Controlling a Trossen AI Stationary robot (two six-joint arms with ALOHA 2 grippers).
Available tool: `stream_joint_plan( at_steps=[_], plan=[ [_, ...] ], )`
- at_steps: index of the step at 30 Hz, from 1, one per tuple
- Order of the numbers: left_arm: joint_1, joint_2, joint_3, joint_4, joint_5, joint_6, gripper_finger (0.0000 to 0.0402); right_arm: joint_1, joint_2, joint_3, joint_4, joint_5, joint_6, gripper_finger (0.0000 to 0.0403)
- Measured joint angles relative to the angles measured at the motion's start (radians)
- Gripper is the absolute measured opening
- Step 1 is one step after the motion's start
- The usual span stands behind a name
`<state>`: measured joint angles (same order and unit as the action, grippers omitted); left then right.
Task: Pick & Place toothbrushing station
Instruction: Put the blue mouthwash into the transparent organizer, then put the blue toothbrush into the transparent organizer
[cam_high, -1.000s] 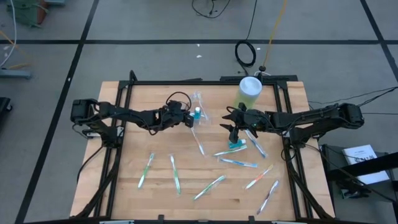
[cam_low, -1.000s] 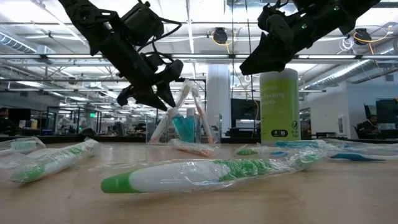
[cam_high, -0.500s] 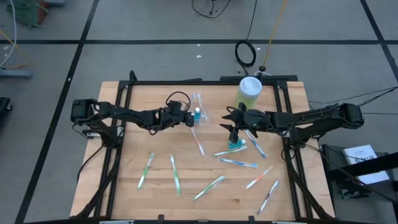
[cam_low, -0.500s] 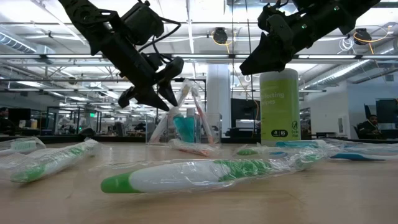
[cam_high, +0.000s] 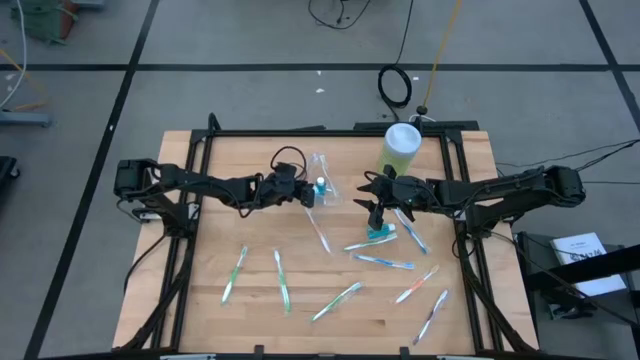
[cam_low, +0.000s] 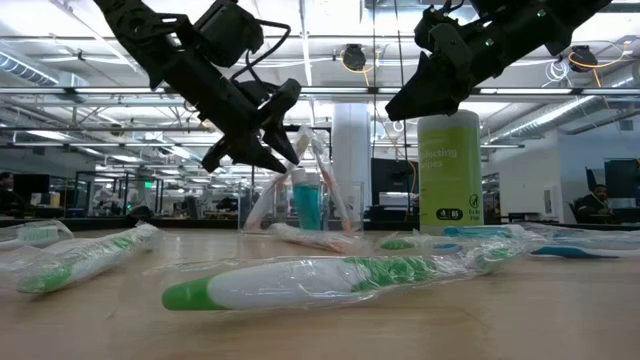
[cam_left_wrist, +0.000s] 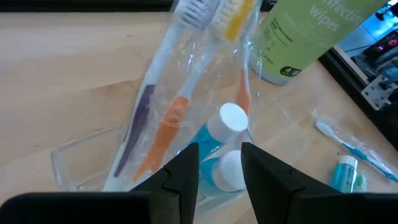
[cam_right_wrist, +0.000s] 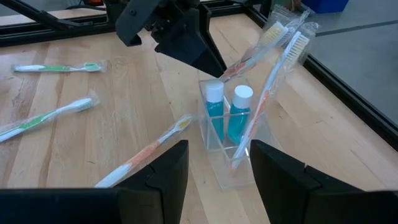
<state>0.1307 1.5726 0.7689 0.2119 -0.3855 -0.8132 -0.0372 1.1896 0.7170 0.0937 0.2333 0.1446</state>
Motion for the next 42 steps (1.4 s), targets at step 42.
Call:
stream_joint_plan(
  at_steps=[42],
  plan=[
    [0.000,-0.673,0.001,-0.506,0.076,0.627,0.0122,0.170,0.375,0.317,-0.115,0.123,0.159,0.0167]
  ],
)
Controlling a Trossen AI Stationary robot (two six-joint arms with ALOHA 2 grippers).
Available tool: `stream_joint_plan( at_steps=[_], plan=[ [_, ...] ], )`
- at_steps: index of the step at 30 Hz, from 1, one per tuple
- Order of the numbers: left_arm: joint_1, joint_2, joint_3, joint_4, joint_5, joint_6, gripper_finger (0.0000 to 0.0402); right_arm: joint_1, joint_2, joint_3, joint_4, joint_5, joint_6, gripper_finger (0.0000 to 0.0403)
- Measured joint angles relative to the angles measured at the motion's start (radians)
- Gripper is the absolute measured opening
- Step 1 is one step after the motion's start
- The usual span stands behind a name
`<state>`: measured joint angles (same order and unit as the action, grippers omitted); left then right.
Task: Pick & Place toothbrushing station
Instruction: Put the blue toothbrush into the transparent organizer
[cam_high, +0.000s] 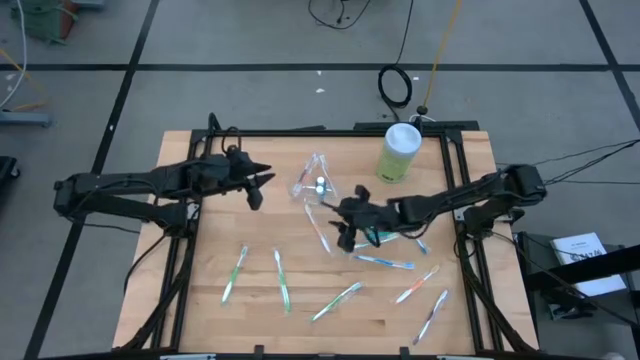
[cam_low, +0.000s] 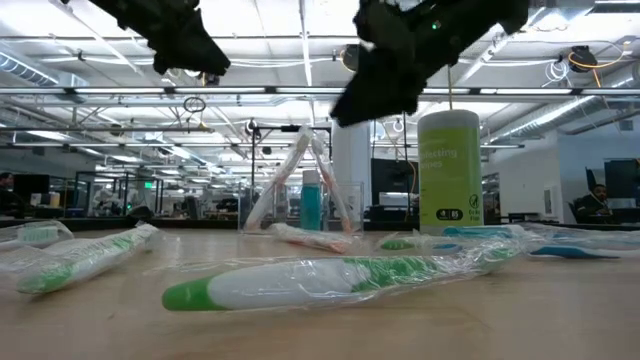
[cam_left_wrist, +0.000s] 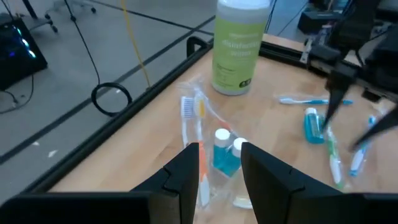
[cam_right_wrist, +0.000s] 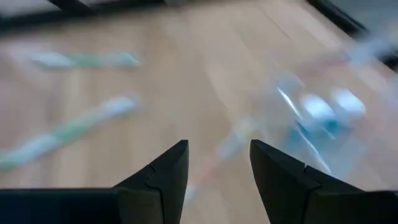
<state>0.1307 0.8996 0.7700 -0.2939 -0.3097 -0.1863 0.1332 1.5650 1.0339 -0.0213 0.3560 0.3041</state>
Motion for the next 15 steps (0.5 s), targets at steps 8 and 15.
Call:
stream_joint_plan(
  at_steps=[8,15],
  plan=[
    [0.000,0.029,-0.001,0.002,-0.007,0.096,0.0122,-0.026,0.008,0.092,-0.700,0.082,0.475,0.0167],
    [0.000,0.032,0.000,0.005,-0.007,0.166,0.0122,-0.074,-0.002,-0.041,-0.861,-0.102,0.638,0.0167]
  ],
)
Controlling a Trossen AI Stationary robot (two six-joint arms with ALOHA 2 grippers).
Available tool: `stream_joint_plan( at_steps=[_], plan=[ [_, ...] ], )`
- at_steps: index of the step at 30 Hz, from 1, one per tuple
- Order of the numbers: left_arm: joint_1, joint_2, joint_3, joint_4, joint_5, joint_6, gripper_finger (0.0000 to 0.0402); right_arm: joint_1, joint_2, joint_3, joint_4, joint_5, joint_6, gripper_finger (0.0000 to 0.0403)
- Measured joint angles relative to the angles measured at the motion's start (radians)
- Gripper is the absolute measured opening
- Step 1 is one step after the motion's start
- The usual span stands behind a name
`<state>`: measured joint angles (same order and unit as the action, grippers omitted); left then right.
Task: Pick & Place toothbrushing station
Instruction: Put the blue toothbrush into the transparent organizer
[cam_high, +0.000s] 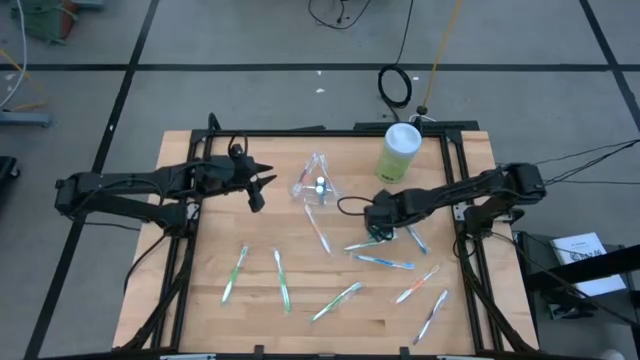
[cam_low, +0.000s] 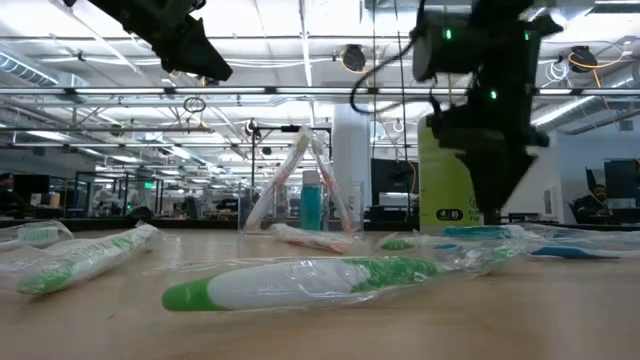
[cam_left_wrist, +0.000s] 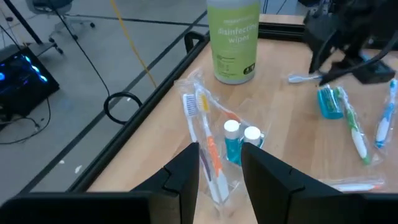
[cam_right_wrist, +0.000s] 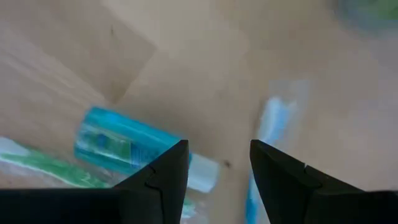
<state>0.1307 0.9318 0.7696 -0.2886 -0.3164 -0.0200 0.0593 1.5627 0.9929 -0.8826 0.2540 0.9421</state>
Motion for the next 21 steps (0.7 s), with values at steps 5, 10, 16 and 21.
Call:
stream_joint_plan(
  at_steps=[5,10,16,21],
  plan=[
    [0.000,0.000,0.000,0.002,0.000,0.029,0.0122,-0.008,-0.001,-0.092,0.036,-0.049,0.016,0.0167],
    [0.000,0.000,0.000,0.013,0.000,0.046,0.0122,-0.015,-0.001,-0.120,0.016,-0.046,0.035,0.0167],
    [0.000,0.000,0.000,0.080,0.000,0.047,0.0122,-0.014,-0.015,-0.120,-0.008,-0.055,0.004,0.0167],
    [0.000,-0.001,0.000,0.126,0.000,0.047,0.0122,-0.014,-0.065,-0.119,-0.099,-0.072,0.035,0.0167]
  ],
)
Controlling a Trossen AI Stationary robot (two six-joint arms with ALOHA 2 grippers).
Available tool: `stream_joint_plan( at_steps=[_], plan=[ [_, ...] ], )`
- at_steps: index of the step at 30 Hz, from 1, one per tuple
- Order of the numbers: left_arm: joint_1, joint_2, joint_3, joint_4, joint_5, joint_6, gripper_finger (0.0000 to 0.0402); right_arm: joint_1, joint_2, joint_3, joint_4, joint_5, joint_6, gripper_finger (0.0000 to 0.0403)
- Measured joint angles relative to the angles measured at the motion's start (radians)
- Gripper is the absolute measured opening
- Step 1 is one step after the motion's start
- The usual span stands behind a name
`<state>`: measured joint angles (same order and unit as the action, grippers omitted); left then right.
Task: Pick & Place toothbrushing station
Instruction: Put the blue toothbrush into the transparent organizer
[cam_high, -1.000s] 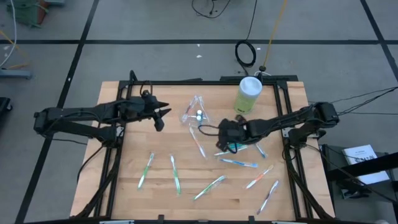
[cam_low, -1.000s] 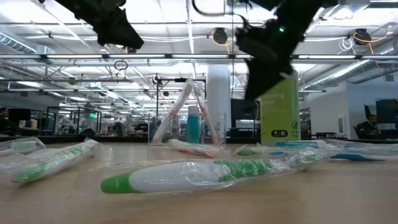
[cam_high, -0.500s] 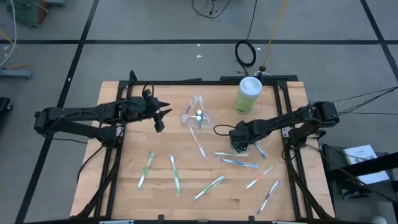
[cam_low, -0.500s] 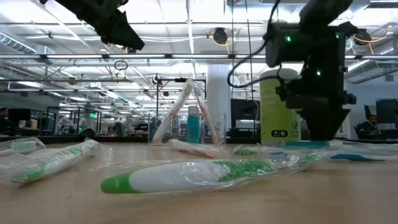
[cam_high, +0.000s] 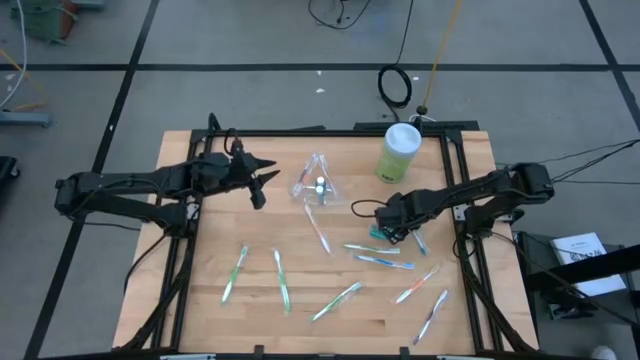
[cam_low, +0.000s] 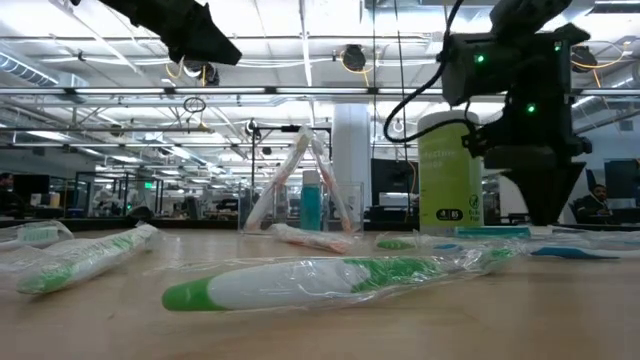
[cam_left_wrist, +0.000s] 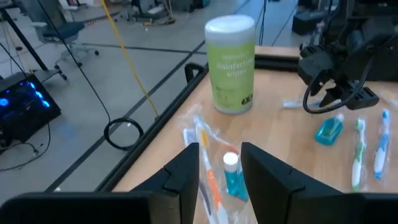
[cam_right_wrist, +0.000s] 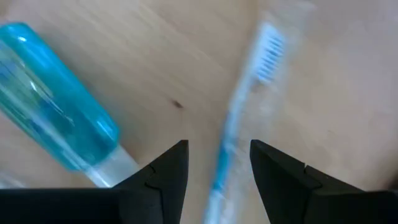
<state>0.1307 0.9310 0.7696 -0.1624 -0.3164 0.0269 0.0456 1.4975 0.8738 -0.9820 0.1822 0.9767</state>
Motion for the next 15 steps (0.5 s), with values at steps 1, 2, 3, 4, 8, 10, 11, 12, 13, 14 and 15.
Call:
stream_joint_plan(
  at_steps=[1,2,3,4,8,10,11,12,13,14,15],
  plan=[
    [0.000,0.000,0.000,0.007,0.000,0.000,0.0122,0.000,-0.012,0.000,-0.013,0.001,0.012,0.0167],
    [0.000,0.000,0.000,0.007,0.000,0.000,0.0122,0.000,-0.020,-0.001,-0.017,0.011,0.025,0.0167],
    [0.000,0.000,0.000,0.007,0.002,0.003,0.0122,0.000,-0.026,-0.001,-0.013,0.024,0.035,0.0167],
    [0.000,0.000,0.000,0.007,0.017,0.012,0.0122,0.000,-0.031,-0.001,-0.005,0.032,0.040,0.0167],
    [0.000,0.000,0.000,0.002,0.181,0.094,0.0122,0.000,-0.033,-0.008,0.033,0.057,0.051,0.0167],
    [0.000,0.000,0.000,0.007,0.291,0.119,0.0122,0.000,-0.034,-0.029,0.084,0.057,0.050,0.0167],
    [0.000,0.000,0.000,0.016,0.343,0.131,0.0122,0.000,-0.034,-0.046,0.111,0.056,0.047,0.0167],
    [0.000,0.000,0.000,0.027,0.388,0.142,0.0122,0.000,-0.033,-0.065,0.138,0.056,0.043,0.0167],
    [0.000,0.000,0.000,0.039,0.422,0.151,0.0122,0.000,-0.033,-0.084,0.163,0.056,0.038,0.0167],
    [0.000,0.000,0.000,0.054,0.446,0.155,0.0122,0.000,-0.033,-0.101,0.184,0.057,0.036,0.0167],
    [0.000,0.000,0.000,0.066,0.454,0.155,0.0122,-0.001,-0.034,-0.118,0.204,0.059,0.036,0.0167]
  ],
)
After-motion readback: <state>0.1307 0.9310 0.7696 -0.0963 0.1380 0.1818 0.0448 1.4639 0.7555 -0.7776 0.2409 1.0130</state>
